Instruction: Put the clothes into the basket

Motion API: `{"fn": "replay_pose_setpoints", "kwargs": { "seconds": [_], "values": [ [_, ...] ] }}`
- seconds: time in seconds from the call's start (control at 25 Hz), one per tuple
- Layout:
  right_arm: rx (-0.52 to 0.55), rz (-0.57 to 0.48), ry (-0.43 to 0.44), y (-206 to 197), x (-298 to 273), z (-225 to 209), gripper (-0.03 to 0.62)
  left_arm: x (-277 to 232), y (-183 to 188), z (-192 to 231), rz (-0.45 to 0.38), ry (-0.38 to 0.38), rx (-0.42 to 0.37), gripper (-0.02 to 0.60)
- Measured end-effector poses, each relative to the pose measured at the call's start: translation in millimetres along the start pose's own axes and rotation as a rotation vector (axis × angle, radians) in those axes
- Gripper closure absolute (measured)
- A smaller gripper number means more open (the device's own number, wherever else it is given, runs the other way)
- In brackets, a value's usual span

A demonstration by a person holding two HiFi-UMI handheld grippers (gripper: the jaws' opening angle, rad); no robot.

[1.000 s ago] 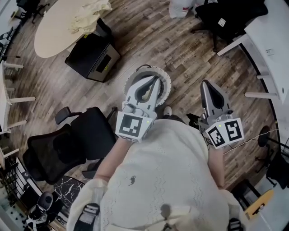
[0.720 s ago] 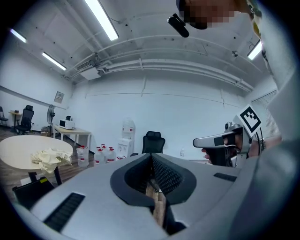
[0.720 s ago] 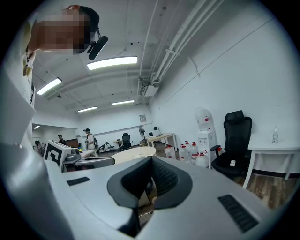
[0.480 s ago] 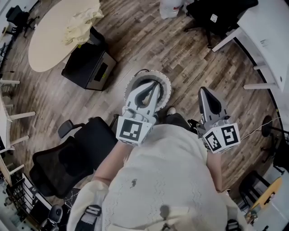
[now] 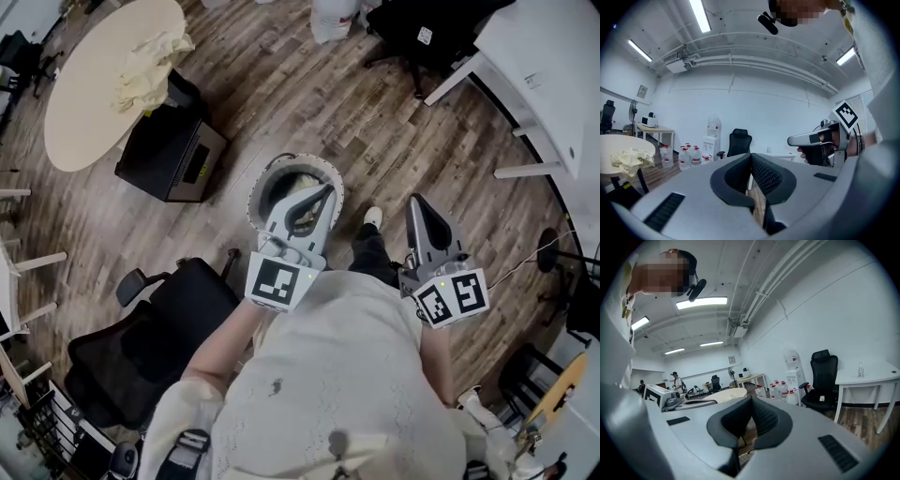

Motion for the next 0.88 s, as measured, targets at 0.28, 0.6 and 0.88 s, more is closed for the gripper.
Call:
{"fn": "replay_pose_setpoints", "kwargs": {
  "seconds": [0.28, 0.6, 0.88],
  "values": [
    [-0.020, -0.016, 0.002, 4, -7, -40, 0.588, -32, -1, -6, 0.006, 0.033, 0.025, 0.561],
    [-0.054, -0.007, 0.049, 10, -19, -120, 0.588, -110, 1, -27, 0.009, 0.078, 0.028, 0.561],
    [-0.059, -0.001, 0.095, 23, -38, -204, 0.586, -193, 0, -45, 0.014, 0.126, 0.034, 0.561]
  ]
}}
Point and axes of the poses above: the fingertips, and each gripper's own axes: x backward along the fingers, z to its left, y out of its top, the point moved 1 cm from there along x, backward along the fingers, and after that the axes turned 8 degrees about x, right-handed, at the moved point
